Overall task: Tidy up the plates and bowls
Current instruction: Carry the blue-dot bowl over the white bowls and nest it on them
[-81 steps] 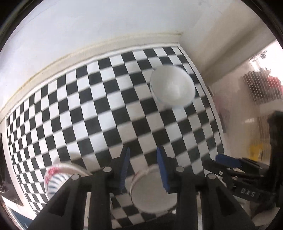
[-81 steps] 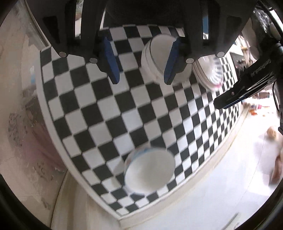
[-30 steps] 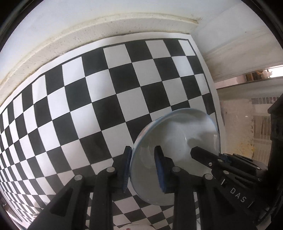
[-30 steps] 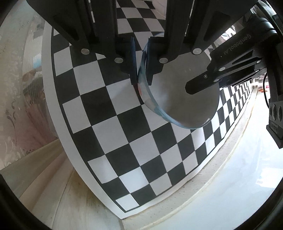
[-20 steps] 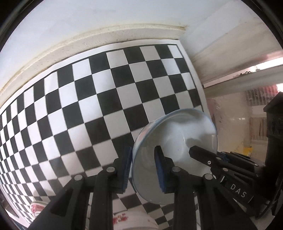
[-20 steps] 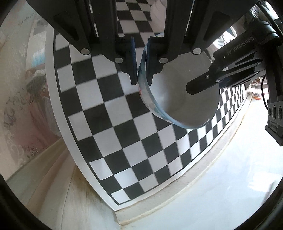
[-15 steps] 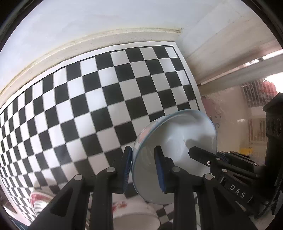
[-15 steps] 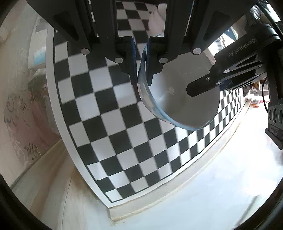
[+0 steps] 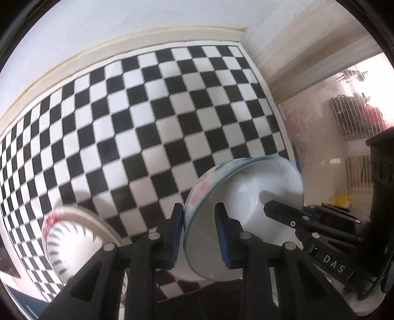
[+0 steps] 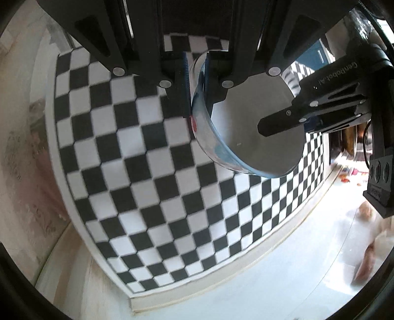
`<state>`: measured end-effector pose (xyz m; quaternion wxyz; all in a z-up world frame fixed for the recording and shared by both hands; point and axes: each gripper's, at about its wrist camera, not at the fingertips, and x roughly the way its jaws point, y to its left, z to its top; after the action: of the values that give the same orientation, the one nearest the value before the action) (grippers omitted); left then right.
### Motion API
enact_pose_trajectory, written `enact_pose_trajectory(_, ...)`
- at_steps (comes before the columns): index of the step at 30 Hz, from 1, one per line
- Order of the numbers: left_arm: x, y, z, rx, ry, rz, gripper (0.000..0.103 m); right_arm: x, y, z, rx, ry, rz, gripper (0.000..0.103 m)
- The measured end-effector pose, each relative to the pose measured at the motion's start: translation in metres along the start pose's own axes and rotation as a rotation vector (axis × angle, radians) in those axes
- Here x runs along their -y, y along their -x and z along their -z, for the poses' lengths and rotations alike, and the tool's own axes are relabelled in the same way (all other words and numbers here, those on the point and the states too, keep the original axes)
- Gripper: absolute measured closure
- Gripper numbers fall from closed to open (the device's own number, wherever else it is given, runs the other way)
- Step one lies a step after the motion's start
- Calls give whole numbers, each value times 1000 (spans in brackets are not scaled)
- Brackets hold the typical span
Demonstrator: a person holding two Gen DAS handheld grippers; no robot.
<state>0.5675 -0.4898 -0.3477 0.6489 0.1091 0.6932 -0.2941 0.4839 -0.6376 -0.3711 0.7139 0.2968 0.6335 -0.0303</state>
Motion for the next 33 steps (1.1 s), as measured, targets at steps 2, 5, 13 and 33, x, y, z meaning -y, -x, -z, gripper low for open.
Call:
enact_pose_trajectory(2, -6, -1, 13, -7, 12, 0, 80, -4, -6, 13, -14, 4, -3, 92)
enact_pose_trajectory(5, -13, -4, 25, -12, 24, -7, 80, -10, -17, 34, -39, 8, -9, 92)
enact_pose_trajectory(13, -20, -28, 43, -46, 36, -32, 80, -14, -38, 61, -70, 13, 15, 92)
enact_pose_trajectory(33, -20, -53, 53, -82, 38, -93, 80, -17, -68, 47, -136, 33, 82, 92)
